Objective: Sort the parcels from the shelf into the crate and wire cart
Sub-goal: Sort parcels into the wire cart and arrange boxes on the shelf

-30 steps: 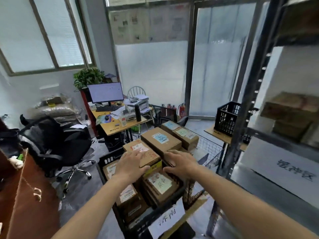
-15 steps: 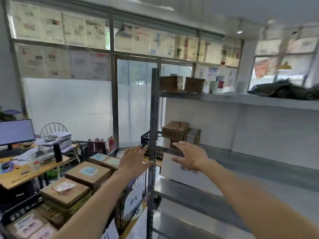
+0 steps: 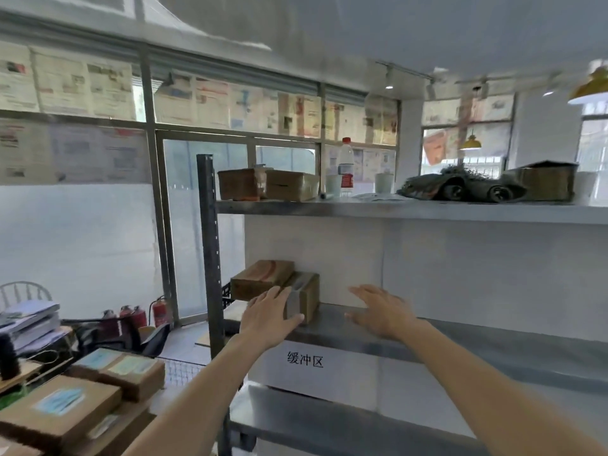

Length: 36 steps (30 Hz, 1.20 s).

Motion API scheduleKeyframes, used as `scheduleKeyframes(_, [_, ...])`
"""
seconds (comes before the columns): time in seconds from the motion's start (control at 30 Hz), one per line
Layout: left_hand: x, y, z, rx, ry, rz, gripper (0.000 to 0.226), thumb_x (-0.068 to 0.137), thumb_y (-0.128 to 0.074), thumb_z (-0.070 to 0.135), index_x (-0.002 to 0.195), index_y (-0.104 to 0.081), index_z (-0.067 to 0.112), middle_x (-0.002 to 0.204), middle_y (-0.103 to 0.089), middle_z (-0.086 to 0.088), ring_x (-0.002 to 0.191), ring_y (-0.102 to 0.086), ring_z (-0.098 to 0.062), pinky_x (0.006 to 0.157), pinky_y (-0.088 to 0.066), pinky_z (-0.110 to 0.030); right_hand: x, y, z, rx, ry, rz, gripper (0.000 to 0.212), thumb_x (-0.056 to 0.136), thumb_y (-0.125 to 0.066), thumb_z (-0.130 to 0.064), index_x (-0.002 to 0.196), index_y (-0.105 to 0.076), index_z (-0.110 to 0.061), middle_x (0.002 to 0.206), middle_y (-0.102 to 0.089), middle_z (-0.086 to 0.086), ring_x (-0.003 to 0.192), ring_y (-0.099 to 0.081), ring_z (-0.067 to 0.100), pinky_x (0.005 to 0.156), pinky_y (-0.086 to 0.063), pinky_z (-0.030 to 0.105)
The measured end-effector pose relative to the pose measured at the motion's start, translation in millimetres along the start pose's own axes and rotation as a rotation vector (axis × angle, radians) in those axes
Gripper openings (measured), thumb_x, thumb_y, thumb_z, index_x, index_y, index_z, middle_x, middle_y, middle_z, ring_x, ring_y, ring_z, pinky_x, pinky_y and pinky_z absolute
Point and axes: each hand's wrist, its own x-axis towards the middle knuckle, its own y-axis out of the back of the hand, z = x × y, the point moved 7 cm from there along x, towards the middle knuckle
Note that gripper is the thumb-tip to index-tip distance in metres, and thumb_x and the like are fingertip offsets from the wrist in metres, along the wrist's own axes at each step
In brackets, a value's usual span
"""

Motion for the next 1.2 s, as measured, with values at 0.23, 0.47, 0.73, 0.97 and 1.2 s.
scheduleKeyframes(0.23, [70.3, -54.7, 5.9, -0.013, 0.092, -0.009, 0.075, 0.095, -0.052, 0.065, 0.157, -0.029, 0.030, 0.164, -0.032, 0.001, 0.149, -0.034, -0.023, 0.118, -0.034, -0.044, 73.1, -38.7, 47.5, 0.059, 0.049, -0.066, 0.070, 0.101, -0.044, -0.061, 0.161, -0.020, -0.034, 0.168, -0.020, -0.004, 0.150, -0.029, 0.023, 0.120, -0.030, 0.044])
scheduleKeyframes(0.47, [117.3, -95.0, -11.5, -0.005, 0.151, -0.053, 0.071, 0.096, -0.051, 0.062, 0.155, -0.033, 0.026, 0.157, -0.041, -0.001, 0.142, -0.043, -0.025, 0.112, -0.039, -0.042, 138.6, -81.8, 62.4, 0.140, 0.070, -0.095, 0.067, 0.101, -0.042, -0.063, 0.160, -0.023, -0.038, 0.167, -0.023, -0.009, 0.149, -0.032, 0.020, 0.118, -0.033, 0.042])
scheduleKeyframes(0.73, [163.8, -138.3, -36.0, -0.070, 0.224, -0.125, 0.070, 0.096, -0.046, 0.067, 0.155, -0.029, 0.033, 0.159, -0.035, -0.004, 0.142, -0.042, -0.030, 0.112, -0.042, -0.049, 201.7, -120.1, 57.5, 0.214, 0.079, -0.145, 0.069, 0.098, -0.041, -0.067, 0.159, -0.023, -0.039, 0.166, -0.026, -0.007, 0.147, -0.035, 0.019, 0.116, -0.037, 0.044])
scheduleKeyframes(0.97, [187.7, -155.9, -47.0, -0.113, 0.322, -0.097, 0.065, 0.096, -0.049, 0.063, 0.150, -0.036, 0.029, 0.151, -0.033, -0.013, 0.133, -0.044, -0.037, 0.106, -0.046, -0.049, 231.6, -139.8, 53.1, 0.306, 0.087, -0.183, 0.069, 0.100, -0.040, -0.066, 0.160, -0.023, -0.036, 0.166, -0.026, -0.006, 0.147, -0.035, 0.018, 0.117, -0.035, 0.043])
scheduleKeyframes(1.2, [205.3, -159.5, -46.5, -0.296, 0.352, -0.037, 0.055, 0.097, -0.054, 0.057, 0.140, -0.048, 0.024, 0.128, -0.034, -0.007, 0.101, -0.058, -0.031, 0.092, -0.055, -0.041, 253.8, -159.8, 44.9, 0.636, 0.008, -0.206, 0.070, 0.101, -0.038, -0.065, 0.161, -0.026, -0.029, 0.165, -0.028, 0.000, 0.147, -0.035, 0.020, 0.119, -0.029, 0.030])
